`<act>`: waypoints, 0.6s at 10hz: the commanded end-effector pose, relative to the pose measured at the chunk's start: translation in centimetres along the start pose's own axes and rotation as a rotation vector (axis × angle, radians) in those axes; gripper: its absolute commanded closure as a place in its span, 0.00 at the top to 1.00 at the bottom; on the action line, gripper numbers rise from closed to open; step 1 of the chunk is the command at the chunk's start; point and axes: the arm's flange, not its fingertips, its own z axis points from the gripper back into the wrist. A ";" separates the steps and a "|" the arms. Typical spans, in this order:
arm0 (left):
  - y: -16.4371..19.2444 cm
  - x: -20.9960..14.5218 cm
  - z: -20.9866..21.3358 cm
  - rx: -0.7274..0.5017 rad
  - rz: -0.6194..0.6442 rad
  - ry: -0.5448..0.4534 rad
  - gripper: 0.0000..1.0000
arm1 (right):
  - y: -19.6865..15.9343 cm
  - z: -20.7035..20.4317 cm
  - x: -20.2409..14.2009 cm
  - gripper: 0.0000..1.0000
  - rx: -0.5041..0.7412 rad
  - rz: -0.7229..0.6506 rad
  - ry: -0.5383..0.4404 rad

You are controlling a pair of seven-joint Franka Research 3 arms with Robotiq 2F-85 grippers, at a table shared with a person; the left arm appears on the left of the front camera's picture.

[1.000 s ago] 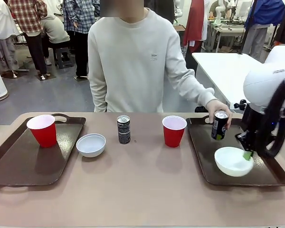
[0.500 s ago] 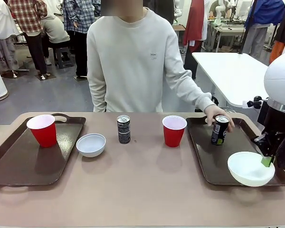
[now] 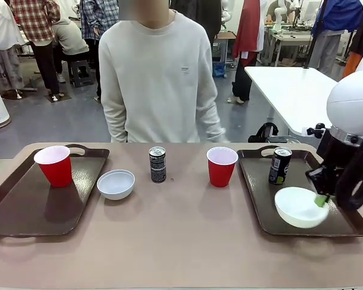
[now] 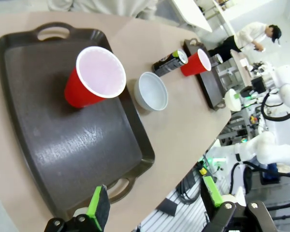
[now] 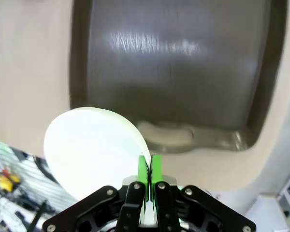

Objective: Prepare tableware on both trays.
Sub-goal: Pick up a Picnic Bowl from the table and place it on a Handle tray.

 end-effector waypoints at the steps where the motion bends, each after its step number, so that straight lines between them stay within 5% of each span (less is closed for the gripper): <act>1: -0.1 -0.1 0.2 -0.010 -0.001 -0.005 1.00 | -0.3 -2.4 3.4 0.04 0.068 -0.019 -0.061; 5: -0.1 -0.1 0.2 -0.010 -0.001 -0.005 1.00 | -1.0 -5.5 6.4 0.04 0.085 -0.026 -0.085; 6: -0.1 -0.1 0.2 -0.010 -0.001 -0.005 1.00 | -0.9 -5.4 6.3 0.59 0.080 -0.012 -0.088</act>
